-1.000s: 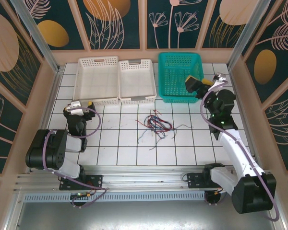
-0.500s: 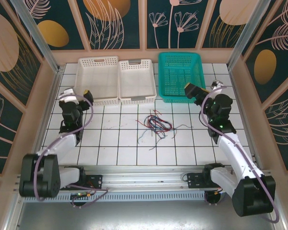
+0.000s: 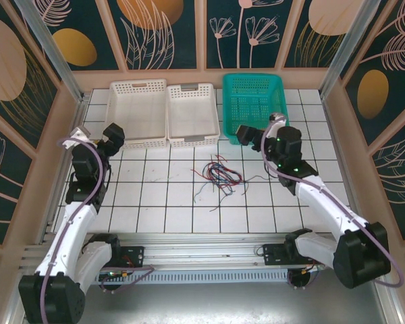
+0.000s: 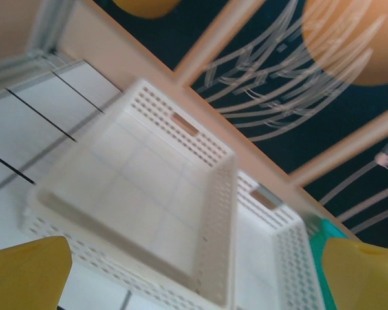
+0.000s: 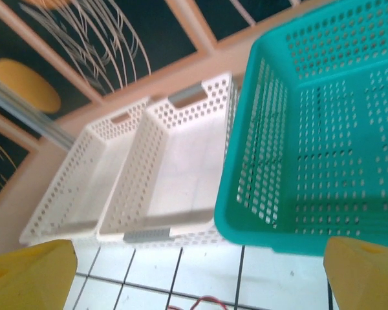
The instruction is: Untangle the cables
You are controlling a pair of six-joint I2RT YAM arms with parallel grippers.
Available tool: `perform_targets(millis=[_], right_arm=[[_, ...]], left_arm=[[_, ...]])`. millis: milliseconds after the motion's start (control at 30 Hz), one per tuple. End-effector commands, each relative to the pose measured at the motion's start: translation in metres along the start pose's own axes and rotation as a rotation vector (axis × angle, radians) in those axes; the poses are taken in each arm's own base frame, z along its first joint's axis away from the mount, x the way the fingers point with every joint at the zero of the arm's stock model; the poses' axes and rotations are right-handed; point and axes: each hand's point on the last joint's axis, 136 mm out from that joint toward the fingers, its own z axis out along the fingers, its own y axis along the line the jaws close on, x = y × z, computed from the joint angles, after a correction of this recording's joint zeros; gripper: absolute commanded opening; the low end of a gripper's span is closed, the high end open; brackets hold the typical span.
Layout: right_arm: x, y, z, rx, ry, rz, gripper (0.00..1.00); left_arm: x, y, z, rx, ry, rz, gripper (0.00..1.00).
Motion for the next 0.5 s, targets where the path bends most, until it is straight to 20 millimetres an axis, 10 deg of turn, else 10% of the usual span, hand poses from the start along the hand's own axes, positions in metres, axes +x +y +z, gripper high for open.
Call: perform_targets(millis=[0,467], right_arm=[[0.007,-0.001,0.006,0.051,0.035,-0.062,0.98],[0.081,-0.031,0.052,0.178,0.367,-0.025,0.82]], left_arm=[[0.032,-0.004,-0.007,0.048,0.155,-0.035,0.99],[0.114,0.006,-0.007,-0.045,0.371,0.064,0.99]])
